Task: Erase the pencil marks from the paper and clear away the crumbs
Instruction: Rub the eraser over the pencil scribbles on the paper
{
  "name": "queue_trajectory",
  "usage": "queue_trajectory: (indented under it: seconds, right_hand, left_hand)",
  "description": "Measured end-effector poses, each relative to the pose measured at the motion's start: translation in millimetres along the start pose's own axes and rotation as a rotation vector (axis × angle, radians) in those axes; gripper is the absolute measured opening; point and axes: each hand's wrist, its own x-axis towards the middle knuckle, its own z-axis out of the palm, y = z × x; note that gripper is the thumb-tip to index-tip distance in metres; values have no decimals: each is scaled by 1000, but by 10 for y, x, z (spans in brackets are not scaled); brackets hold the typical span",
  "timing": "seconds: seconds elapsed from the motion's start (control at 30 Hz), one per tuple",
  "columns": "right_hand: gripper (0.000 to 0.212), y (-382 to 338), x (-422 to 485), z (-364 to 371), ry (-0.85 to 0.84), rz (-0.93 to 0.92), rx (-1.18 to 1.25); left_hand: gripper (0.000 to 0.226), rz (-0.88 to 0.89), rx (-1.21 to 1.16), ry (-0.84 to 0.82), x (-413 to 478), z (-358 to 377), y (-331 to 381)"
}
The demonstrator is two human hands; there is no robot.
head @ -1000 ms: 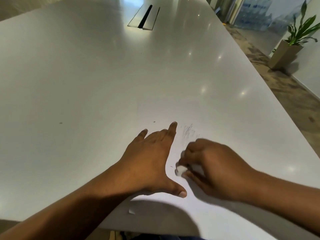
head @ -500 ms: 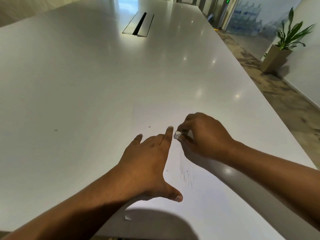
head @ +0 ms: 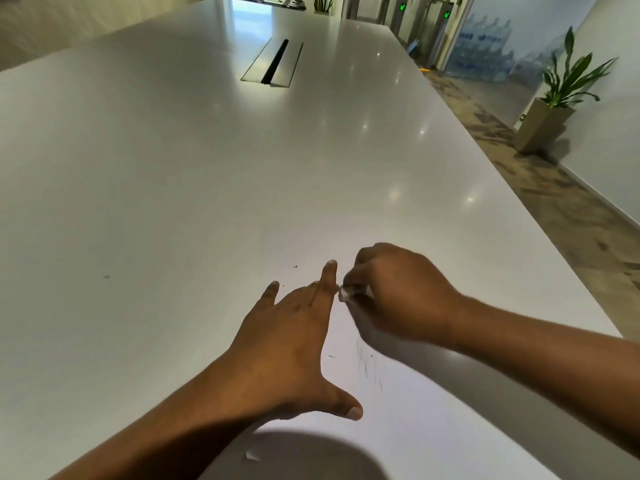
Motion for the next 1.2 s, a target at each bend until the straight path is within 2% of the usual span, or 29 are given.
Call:
queue_trajectory:
  seconds: [0.2, 0.37, 0.53, 0.67, 0.73, 0.87, 0.93, 1.03, 1.2]
  right_hand:
    - [21, 212, 335, 41, 36, 115, -91]
    - [22, -7, 74, -14, -40, -7, -47]
    - [22, 260, 311, -12, 23, 154, -100]
    - [22, 17, -113, -62, -38, -58, -52]
    - [18, -70, -305, -69, -87, -105, -34]
    - [14, 112, -121, -49, 30, -11, -78]
    - [16, 60, -222, -47, 17, -55, -59]
    - [17, -209, -579, -52, -103, -209, 8]
    - [17, -53, -377, -49, -28, -112, -31]
  left_hand:
    - [154, -5, 23, -12, 4, -8, 8]
    - [154, -11, 11, -13, 2, -12, 9]
    - [152, -15, 44, -31, -12, -31, 17]
    - [151, -7, 74, -33, 4, -33, 28]
    - [147, 2, 119, -48, 21, -37, 29]
    - [131, 47, 209, -68, 65, -76, 46]
    - [130, 54, 223, -76, 84, -85, 52]
    - [132, 56, 240, -93, 105, -84, 58]
    - [129, 59, 248, -75, 113, -83, 44]
